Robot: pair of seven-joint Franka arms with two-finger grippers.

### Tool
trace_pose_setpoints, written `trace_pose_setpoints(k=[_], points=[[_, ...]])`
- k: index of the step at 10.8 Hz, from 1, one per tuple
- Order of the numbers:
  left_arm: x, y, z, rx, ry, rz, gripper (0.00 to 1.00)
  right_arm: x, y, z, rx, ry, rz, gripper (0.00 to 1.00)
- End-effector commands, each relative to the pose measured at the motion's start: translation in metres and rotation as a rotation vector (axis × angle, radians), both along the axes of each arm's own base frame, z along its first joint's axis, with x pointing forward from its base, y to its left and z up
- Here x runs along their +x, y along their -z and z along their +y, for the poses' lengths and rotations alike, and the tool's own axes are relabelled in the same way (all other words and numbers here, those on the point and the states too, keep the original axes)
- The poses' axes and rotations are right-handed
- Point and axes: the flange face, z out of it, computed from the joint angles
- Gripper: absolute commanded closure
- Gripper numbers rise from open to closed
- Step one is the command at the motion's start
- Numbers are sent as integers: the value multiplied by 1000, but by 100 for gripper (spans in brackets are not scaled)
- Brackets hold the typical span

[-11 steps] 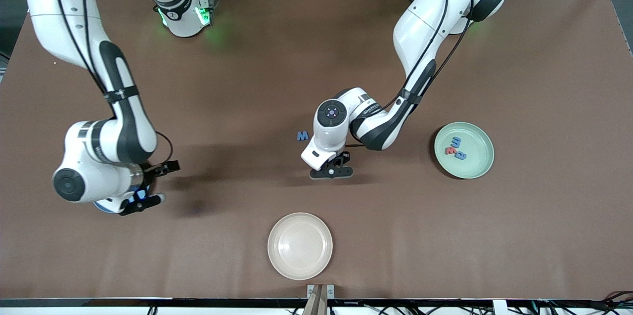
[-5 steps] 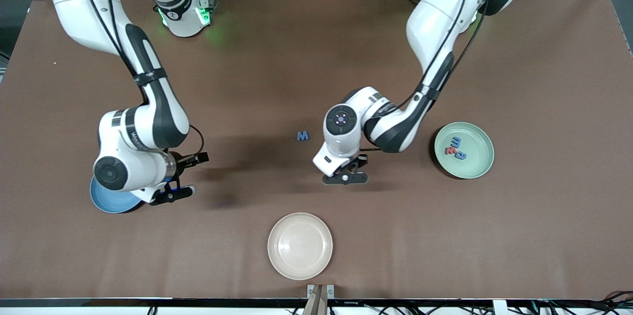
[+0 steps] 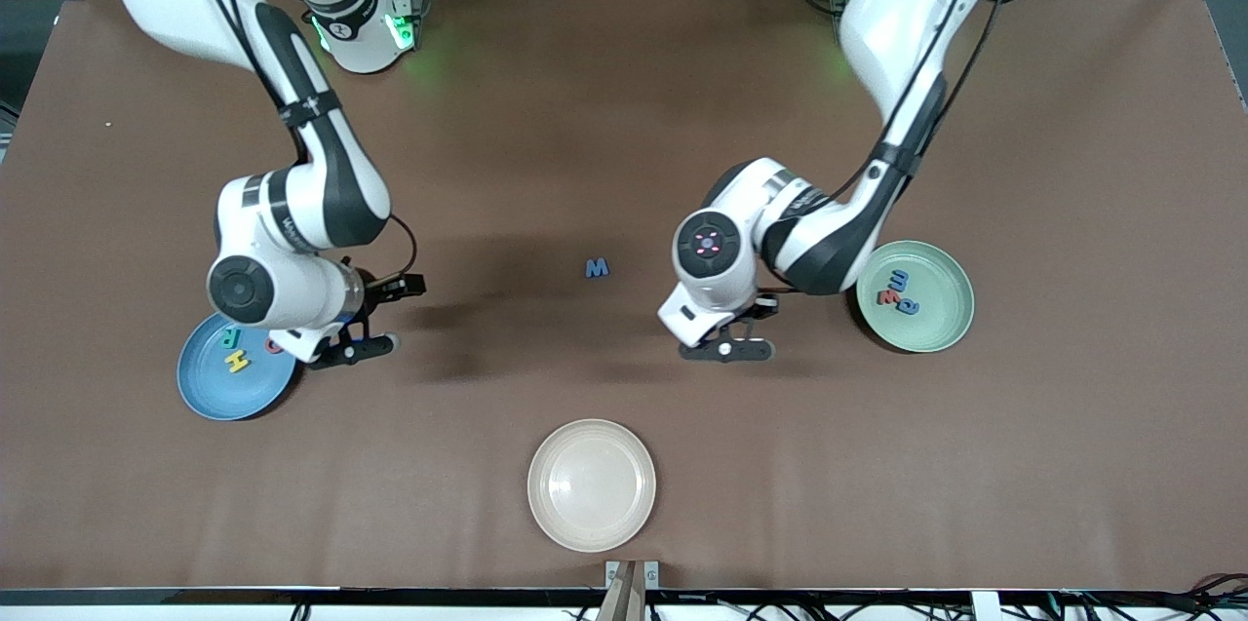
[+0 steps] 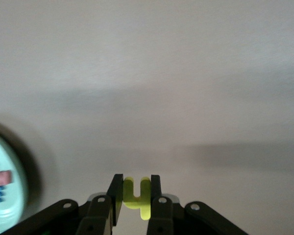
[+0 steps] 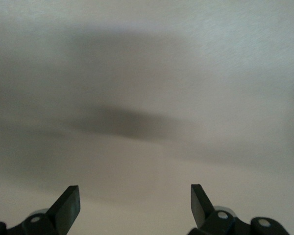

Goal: Sort uppercase to blue plate, lowercase to green plate
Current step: 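Carry the h to the green plate while the right gripper reaches the W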

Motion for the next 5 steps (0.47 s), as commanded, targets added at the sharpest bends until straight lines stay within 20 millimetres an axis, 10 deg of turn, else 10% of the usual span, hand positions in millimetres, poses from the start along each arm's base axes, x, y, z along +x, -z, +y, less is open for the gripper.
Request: trace_pose_setpoints(k=[1,5], points=[[-23,-21,52,34,34,28,100,-30,-2,80,-23,87,-54,0],[-31,-9,155,-6,114,28,100,-66,19,178,-30,114,-118,0]])
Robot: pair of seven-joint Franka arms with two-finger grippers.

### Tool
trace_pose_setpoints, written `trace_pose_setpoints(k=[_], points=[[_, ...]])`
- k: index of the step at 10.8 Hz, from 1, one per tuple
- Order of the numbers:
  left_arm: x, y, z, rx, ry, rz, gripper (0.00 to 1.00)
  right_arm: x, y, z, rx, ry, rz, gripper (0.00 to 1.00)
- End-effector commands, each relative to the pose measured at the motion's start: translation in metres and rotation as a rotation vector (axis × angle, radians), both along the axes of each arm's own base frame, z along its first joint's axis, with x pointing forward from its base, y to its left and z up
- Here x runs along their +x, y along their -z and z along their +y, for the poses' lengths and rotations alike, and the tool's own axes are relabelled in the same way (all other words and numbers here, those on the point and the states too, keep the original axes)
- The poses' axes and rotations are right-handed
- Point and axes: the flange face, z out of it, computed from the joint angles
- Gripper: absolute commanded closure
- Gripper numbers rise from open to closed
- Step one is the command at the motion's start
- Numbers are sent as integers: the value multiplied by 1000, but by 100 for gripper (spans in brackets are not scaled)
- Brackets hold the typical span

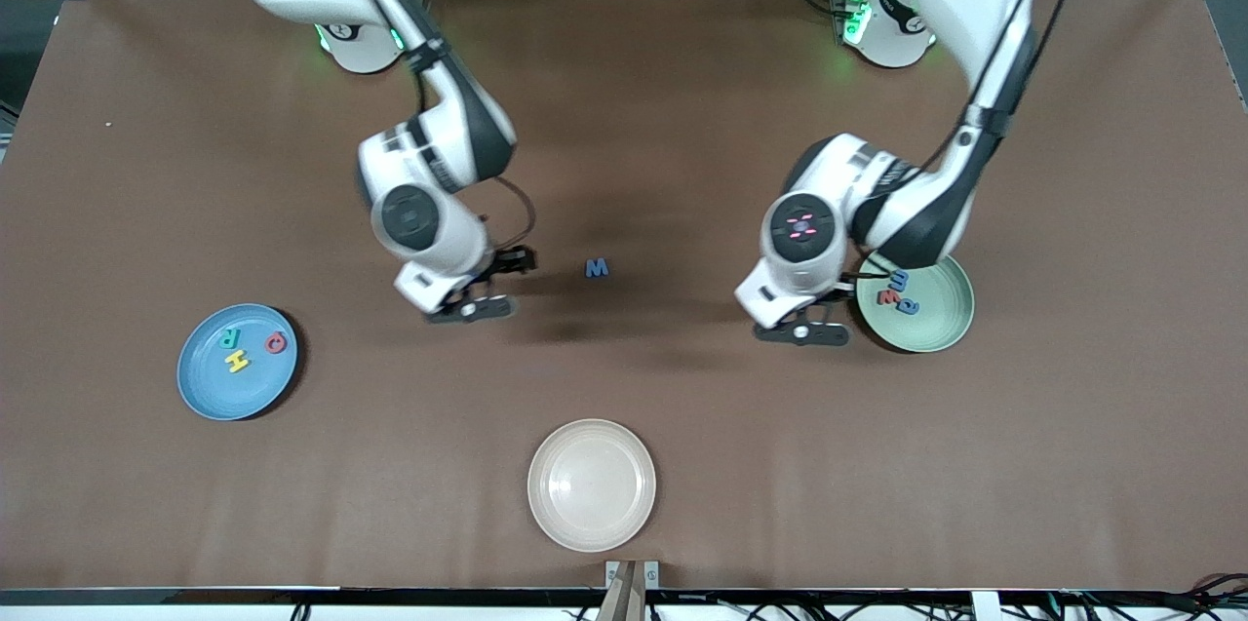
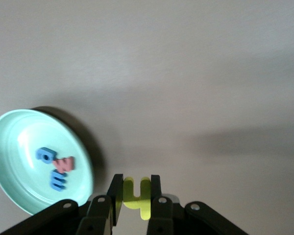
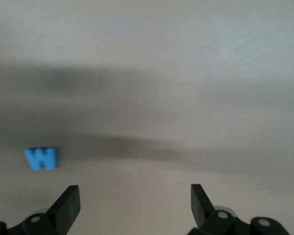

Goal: Sort uppercase to blue plate, lowercase to green plate
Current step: 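Carry the h to the green plate while the right gripper reaches the W, then release the h on the green plate while the right gripper grasps the W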

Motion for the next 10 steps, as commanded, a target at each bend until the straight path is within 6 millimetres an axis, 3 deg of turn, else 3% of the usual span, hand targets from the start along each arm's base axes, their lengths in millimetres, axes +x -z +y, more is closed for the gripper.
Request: trace_pose_setpoints(k=[1,3,5,6,8,10], points=[[-17,7,73,-39,71,-12,100,-12,18,24,5,39,-10,0],[-14,19,138,-66,116,-8,100,-23,40,60,26,64,-26,0],[-15,34,187,-91,150,0,100,-28,59,83,26,86,-41,0],[-16,38,200,-97,156,1,100,-29,63,87,29,103,-47,0],[-17,42,204,-99,150,9,100,-31,68,92,29,124,-43,0],[-16,37,200,-100,154,2,77,-31,76,110,27,164,-48,0]])
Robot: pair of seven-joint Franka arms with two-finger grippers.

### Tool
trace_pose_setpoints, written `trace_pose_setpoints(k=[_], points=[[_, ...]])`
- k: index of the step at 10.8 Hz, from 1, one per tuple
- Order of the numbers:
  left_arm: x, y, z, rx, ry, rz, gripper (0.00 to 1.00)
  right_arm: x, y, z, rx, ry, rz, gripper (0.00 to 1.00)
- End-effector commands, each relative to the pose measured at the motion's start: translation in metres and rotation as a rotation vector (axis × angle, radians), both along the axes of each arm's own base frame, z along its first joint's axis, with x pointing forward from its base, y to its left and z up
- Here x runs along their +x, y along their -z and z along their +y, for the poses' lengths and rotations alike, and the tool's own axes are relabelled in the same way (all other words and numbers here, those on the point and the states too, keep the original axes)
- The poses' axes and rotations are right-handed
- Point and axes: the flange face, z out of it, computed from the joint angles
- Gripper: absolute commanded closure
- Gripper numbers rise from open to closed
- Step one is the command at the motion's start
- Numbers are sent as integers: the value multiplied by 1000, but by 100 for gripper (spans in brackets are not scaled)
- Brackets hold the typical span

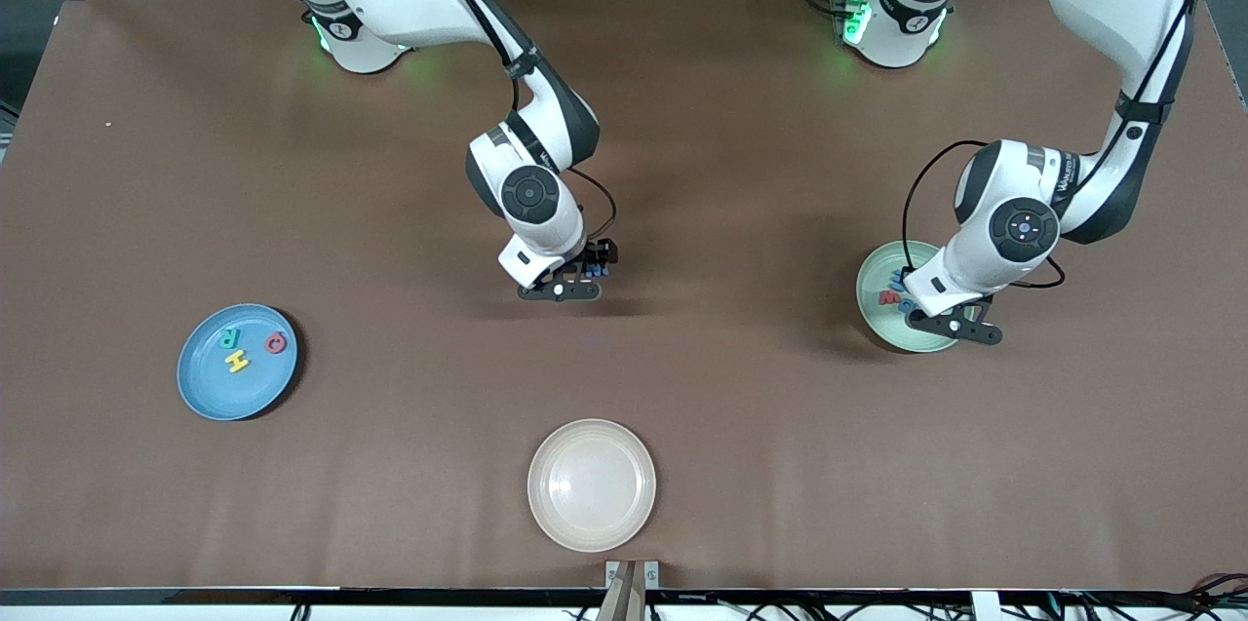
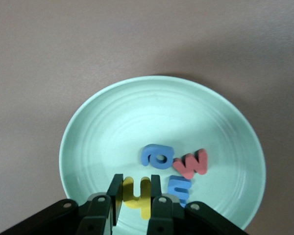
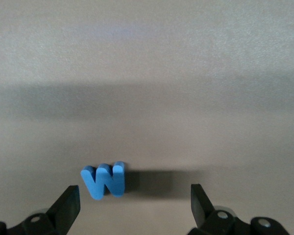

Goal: Sort uppercase to blue plate, lowercase to green plate
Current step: 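Release the h on the green plate while the right gripper grasps the W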

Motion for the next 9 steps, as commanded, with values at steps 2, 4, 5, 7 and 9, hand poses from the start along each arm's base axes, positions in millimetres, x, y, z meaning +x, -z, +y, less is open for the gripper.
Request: trace_pose_setpoints(k=[2,4,5,7,9], points=[[-3,-28,-11,-6,21,-41,72,1,14,28,3,58,-1,0],[0,-40,-12,-6,23,-63,66,-4,14,36,15,52,-18,0],[0,-45,-12,-5,23,-70,61,-3,13,36,23,55,-29,0],[0,-55,-11,0,23,-79,52,-3,13,37,23,71,-27,40],[2,-77,-18,2,25,-102,37,-8,13,42,19,93,-28,100]])
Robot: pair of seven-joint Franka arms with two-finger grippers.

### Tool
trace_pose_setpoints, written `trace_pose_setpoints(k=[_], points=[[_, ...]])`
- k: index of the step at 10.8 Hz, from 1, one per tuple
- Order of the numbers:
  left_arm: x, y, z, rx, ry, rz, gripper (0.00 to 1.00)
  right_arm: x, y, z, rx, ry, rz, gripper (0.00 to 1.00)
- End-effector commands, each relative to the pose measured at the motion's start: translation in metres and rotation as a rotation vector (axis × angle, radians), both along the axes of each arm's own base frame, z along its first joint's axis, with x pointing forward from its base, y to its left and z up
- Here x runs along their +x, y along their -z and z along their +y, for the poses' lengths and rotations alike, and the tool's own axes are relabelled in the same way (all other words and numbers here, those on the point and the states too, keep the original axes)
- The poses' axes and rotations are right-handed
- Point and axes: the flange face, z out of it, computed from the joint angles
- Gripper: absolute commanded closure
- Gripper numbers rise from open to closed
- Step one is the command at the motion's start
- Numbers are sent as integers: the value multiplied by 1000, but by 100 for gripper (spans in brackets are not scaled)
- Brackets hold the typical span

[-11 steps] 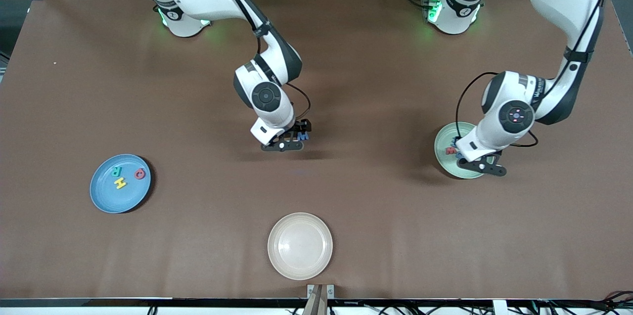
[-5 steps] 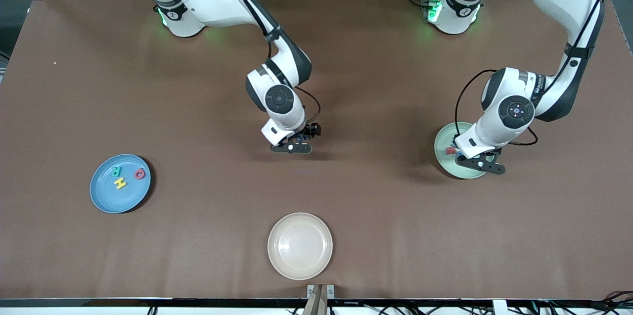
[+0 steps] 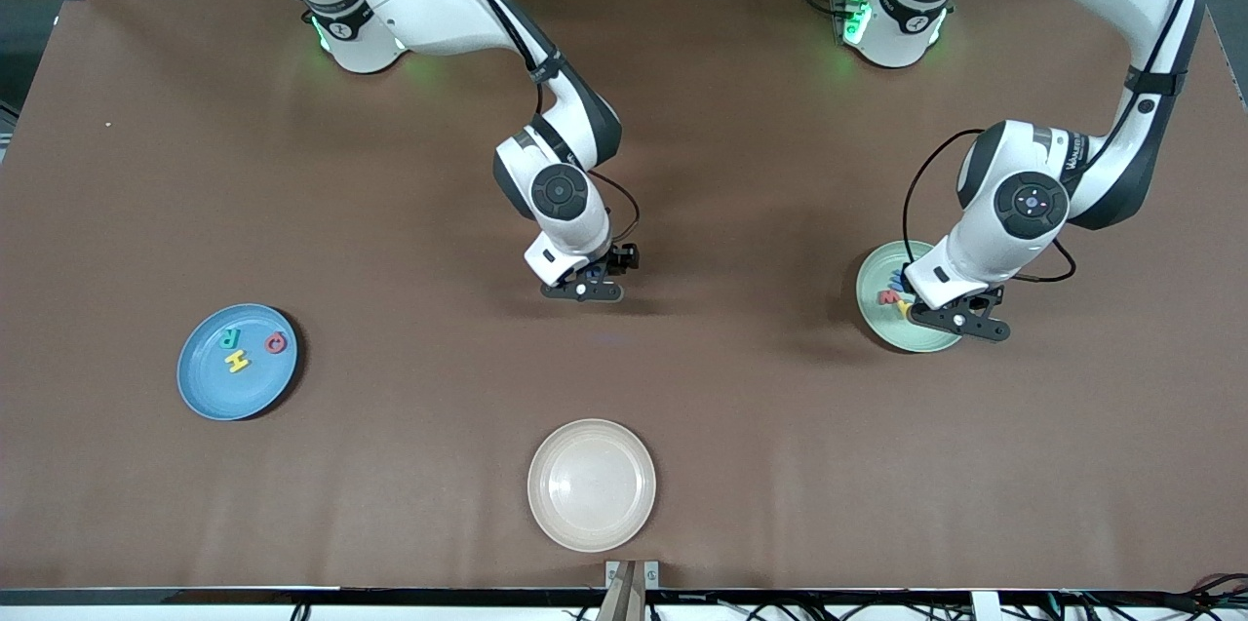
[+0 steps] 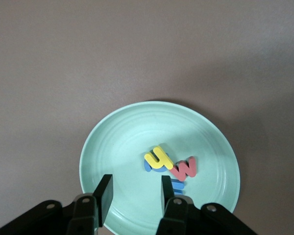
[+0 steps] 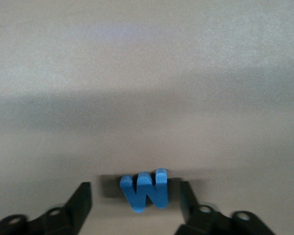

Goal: Sort uppercase to blue plate, lowercase to green plate
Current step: 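Carry the blue W to the blue plate while the left gripper withdraws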

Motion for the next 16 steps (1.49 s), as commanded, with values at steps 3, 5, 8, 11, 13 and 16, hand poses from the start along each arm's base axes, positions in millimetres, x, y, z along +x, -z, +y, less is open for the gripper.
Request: trace_pose_setpoints(k=[3,5,8,11,13,16], points=[[2,-69,-6,-21,-39,-44,0,-5,2,9,0,13,-4,100],[13,-98,-9,-60,-94,-12,0,-2,0,7,0,14,-6,100],[27,-144,-5,-82,-141,7,0,12,-18,-5,9,29,-18,100],[37,-200,3,-87,-175,15,0,53,-50,-54,14,-15,-27,100],[39,-234,7,-81,-191,20,0,79,-77,-97,19,-60,-16,100],[34,-277,10,-77,-211,41,0,106,-118,-159,28,-170,14,100]])
